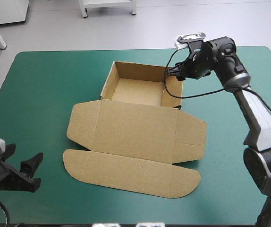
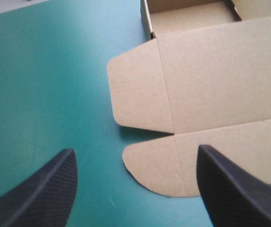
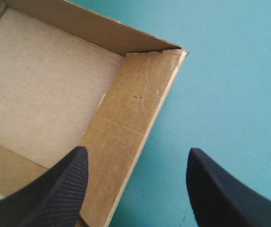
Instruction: Fold the box
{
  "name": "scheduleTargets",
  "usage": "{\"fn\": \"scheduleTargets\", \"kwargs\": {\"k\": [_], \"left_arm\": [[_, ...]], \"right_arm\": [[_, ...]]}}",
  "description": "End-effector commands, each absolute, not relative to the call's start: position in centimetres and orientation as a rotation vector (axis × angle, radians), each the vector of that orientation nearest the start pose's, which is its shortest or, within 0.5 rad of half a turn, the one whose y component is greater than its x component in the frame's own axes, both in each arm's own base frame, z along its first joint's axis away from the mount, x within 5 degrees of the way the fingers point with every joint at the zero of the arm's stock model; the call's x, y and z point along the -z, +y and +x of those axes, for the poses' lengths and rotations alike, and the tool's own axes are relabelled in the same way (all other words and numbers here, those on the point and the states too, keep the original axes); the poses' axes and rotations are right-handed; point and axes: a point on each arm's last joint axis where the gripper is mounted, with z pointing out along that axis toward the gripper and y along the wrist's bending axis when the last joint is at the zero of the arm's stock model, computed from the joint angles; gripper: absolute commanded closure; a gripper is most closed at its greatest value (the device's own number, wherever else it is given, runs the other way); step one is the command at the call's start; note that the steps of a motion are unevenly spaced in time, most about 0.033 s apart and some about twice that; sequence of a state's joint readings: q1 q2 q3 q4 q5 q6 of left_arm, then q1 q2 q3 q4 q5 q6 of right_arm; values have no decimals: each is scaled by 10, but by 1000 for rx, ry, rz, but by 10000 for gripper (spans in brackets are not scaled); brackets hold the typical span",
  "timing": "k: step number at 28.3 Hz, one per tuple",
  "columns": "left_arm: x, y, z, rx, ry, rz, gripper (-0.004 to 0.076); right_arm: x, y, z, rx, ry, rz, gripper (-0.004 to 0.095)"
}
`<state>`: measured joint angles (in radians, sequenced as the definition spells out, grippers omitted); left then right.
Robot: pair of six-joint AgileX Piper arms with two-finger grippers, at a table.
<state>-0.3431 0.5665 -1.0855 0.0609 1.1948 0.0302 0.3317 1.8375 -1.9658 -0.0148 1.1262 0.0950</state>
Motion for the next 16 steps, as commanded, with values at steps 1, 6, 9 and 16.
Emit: {"fn": "scheduleTargets", "kwargs": {"k": [1,6,9,16], "left_arm": [[-417,-9,42,111,2074,383,224],[-415,-7,36,113,2064,381,226],[-415,-7,36,110,2062,380,226],[-415,-7,36,110,2060,381,227]], "right_arm": [[-389,133,396,-147,2420,-267,309],[-353,141,416,-159,2502,-234,310],[-340,145,425,-177,2511,-232,330],[-314,152,436,-200,2563,-228,520]]}}
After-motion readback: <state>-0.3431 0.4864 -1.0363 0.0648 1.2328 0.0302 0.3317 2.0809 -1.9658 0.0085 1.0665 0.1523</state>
